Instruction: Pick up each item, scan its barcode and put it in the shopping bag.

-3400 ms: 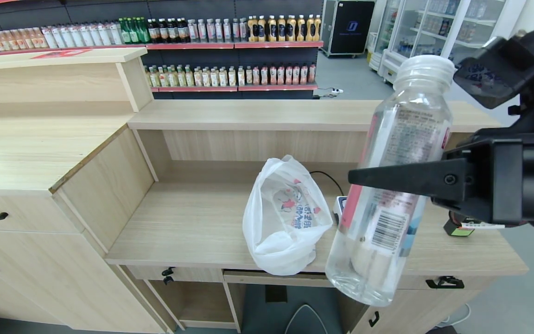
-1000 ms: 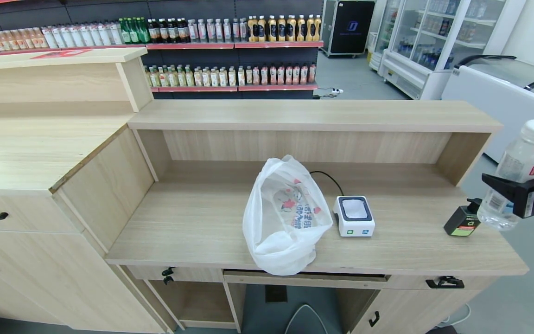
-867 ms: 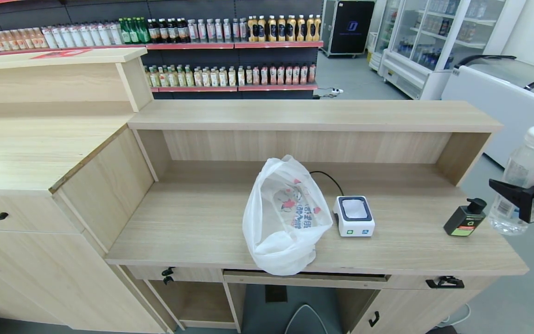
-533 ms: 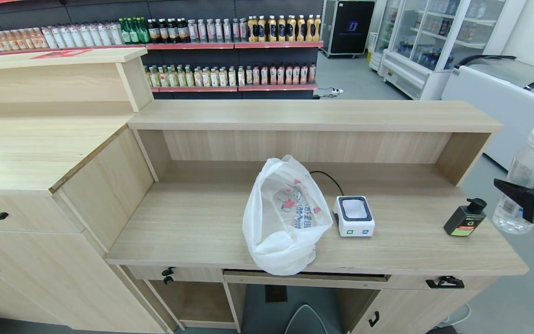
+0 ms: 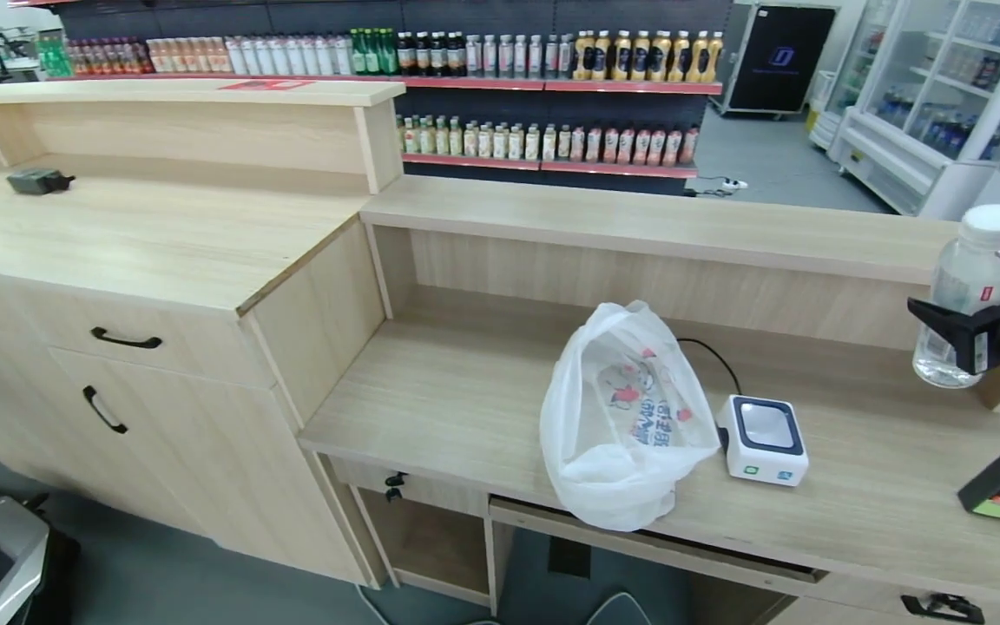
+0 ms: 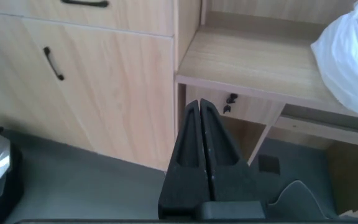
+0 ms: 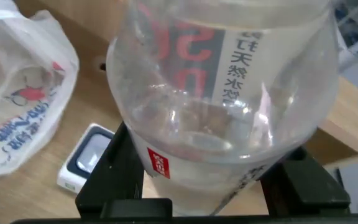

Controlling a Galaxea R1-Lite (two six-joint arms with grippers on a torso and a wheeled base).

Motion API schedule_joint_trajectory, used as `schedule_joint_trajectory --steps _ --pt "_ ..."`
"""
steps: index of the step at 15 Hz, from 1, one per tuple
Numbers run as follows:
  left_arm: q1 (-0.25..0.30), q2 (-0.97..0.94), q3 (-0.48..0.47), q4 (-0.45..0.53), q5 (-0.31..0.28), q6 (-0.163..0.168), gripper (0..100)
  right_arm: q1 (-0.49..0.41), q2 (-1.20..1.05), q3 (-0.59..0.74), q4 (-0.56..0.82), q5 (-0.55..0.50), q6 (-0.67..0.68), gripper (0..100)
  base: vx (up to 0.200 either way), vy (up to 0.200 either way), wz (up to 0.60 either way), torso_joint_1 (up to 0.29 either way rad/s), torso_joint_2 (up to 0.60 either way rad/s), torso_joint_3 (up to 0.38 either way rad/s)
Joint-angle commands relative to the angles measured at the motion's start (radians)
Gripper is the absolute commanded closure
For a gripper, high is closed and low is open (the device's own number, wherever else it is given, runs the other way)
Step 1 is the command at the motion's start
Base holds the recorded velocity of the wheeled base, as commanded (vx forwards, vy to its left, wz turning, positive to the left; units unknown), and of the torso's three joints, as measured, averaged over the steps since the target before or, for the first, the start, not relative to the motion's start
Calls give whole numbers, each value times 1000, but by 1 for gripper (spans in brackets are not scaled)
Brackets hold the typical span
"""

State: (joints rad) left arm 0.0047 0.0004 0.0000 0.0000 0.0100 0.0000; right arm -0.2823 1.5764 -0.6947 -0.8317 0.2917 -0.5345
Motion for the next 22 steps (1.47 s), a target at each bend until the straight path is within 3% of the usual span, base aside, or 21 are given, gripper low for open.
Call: schedule_joint_trajectory --steps 1,2,5,7,12,17,20,22 --pt "0 0 0 0 1 0 100 -3 134 -82 -3 40 -56 100 0 0 0 0 0 0" --pt "0 0 0 0 1 0 100 -8 157 -94 -6 57 -91 100 0 0 0 0 0 0" --pt "0 0 0 0 1 0 100 -72 272 -143 11 273 -369 100 0 0 0 0 0 0" --pt "0 0 0 0 1 0 100 -95 321 -155 39 377 -470 100 0 0 0 0 0 0" --pt "0 0 0 0 1 0 100 -104 462 -249 42 544 -515 100 0 0 0 0 0 0" --pt "0 0 0 0 1 0 100 -98 557 -330 56 575 -581 100 0 0 0 0 0 0" --pt "0 0 0 0 1 0 100 -66 597 -342 60 685 -625 100 0 0 0 0 0 0" --pt "0 0 0 0 1 0 100 -49 616 -359 71 687 -641 100 0 0 0 0 0 0"
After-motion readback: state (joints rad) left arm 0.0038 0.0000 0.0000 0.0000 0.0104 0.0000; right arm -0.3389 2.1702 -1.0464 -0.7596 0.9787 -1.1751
